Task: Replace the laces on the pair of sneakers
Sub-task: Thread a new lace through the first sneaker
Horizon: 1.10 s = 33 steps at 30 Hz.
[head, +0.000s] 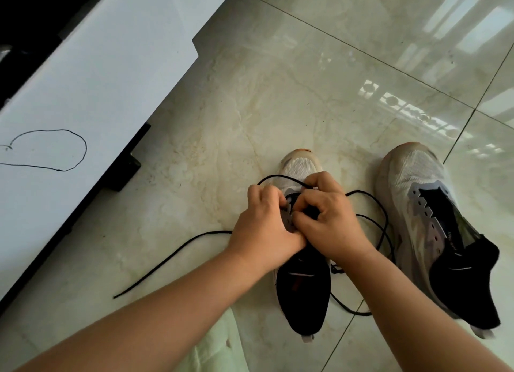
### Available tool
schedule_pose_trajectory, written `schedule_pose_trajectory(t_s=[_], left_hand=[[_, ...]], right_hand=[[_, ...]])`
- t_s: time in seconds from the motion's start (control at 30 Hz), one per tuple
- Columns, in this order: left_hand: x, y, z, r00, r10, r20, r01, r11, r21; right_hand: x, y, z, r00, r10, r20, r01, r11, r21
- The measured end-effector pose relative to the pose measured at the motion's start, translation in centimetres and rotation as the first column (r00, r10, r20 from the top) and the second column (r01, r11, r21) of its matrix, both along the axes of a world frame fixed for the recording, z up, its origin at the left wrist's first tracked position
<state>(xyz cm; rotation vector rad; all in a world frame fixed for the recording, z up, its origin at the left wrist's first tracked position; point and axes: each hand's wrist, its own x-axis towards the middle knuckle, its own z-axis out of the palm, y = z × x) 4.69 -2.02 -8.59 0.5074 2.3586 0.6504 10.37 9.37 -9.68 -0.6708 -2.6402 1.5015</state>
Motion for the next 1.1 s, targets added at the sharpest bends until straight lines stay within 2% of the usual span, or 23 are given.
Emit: schedule_pose_trajectory(t_s=[0.13,0.27,0.3,0.33,0.4,0.43,0.47,0.5,0.57,0.63,0.7,0.8,0.9,0.97,1.1], left_hand=[[0.2,-0.2,-0.3,0.991,0.090,-0.098,-0.089,0.996,0.019],[-0.5,-0.5,-0.4,0.976,0.161,-0.146,-0.149,0.985,0.085],[-0.7,-0.6,-0.4,0.974,0.160,-0.162,-0.145,0.984,0.106],[-0.8,-0.6,-0.3,0.973,0.158,-0.171,-0.137,0.982,0.128],[-1.0,-0.7,-0.3,0.972,0.149,-0.182,-0.121,0.980,0.157],[-1.1,-0.7,-0.3,0.971,0.150,-0.185,-0.120,0.979,0.163],[-1.2,-0.8,-0.3,0.970,0.157,-0.183,-0.126,0.977,0.170],[-1.3,-0.8,-0.3,0.970,0.168,-0.177,-0.136,0.974,0.179],[-1.5,-0.9,-0.5,0.967,0.190,-0.169,-0.156,0.968,0.196],[-2.0,-0.9,-0.7,0.962,0.216,-0.166,-0.182,0.963,0.198],[-2.4,-0.8,-0.7,0.961,0.221,-0.165,-0.193,0.966,0.171],[-2.8,-0.5,-0.6,0.962,0.180,-0.205,-0.156,0.980,0.127],[-3.0,-0.4,-0.2,0.966,0.142,-0.215,-0.116,0.985,0.128],[-3.0,-0.5,0.1,0.968,0.105,-0.227,-0.076,0.989,0.130],[-2.7,-0.9,1.2,0.925,0.038,-0.378,0.068,0.963,0.262]], right_hand=[[0.3,-0.2,1.2,1.000,-0.021,0.016,0.023,0.994,-0.104],[1.8,0.1,3.2,0.995,-0.001,-0.099,-0.004,0.999,-0.049],[2.2,0.2,3.4,0.992,-0.001,-0.127,-0.015,0.992,-0.122],[2.5,0.4,3.6,0.990,-0.005,-0.144,-0.036,0.960,-0.277],[2.5,0.5,4.1,0.990,-0.036,-0.134,-0.058,0.771,-0.634],[2.4,0.6,4.2,0.992,-0.080,-0.093,-0.009,0.705,-0.709],[2.4,0.8,4.3,0.991,-0.130,-0.040,0.063,0.697,-0.714],[2.6,1.0,4.2,0.984,-0.179,0.003,0.139,0.751,-0.645],[3.4,1.9,3.6,0.968,-0.245,0.050,0.247,0.907,-0.340],[4.6,2.9,3.3,0.971,-0.217,0.096,0.225,0.971,-0.084],[5.9,3.7,3.4,0.971,-0.116,0.209,0.107,0.993,0.056],[7.2,3.8,3.3,0.927,0.025,0.374,-0.086,0.985,0.148],[7.1,3.5,3.0,0.853,-0.016,0.521,-0.129,0.962,0.242],[6.4,3.3,2.8,0.870,-0.045,0.491,-0.106,0.955,0.277],[4.9,3.2,3.3,0.956,-0.145,0.254,0.092,0.973,0.211]])
